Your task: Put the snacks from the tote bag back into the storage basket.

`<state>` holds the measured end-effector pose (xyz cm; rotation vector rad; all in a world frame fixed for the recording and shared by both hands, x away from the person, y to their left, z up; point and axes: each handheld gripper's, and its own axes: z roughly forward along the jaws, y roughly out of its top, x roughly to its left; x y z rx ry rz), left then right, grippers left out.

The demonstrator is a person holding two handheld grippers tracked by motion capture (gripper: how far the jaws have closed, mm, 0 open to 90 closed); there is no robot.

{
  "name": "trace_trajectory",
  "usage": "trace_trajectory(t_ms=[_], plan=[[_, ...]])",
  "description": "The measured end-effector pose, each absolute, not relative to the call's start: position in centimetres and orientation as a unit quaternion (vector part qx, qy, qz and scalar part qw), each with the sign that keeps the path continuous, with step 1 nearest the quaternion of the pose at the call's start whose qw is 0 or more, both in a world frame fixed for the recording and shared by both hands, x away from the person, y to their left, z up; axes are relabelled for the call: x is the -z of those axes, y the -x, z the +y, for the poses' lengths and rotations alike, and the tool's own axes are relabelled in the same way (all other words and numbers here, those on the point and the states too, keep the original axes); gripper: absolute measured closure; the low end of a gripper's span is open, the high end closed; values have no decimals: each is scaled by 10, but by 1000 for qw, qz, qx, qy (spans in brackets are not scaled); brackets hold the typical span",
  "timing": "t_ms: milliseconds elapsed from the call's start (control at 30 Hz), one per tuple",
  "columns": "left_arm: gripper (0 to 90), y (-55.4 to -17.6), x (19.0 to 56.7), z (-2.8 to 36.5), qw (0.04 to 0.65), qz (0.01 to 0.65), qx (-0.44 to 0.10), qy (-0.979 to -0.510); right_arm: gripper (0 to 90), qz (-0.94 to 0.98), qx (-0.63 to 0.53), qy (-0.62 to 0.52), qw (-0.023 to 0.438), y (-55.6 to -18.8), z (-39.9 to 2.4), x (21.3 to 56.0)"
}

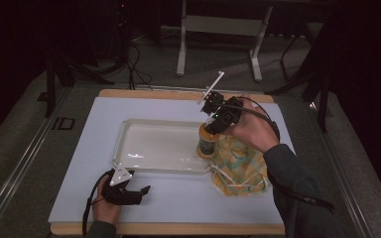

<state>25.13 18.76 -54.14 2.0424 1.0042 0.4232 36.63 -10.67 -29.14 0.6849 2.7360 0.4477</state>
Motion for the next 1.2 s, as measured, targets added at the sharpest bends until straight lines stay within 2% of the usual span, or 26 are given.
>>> trace_trajectory(t_ms=[1200], plan=[[182, -252, 541, 188, 400, 398, -167, -808, 586, 946, -177, -242, 122, -365, -109, 315]])
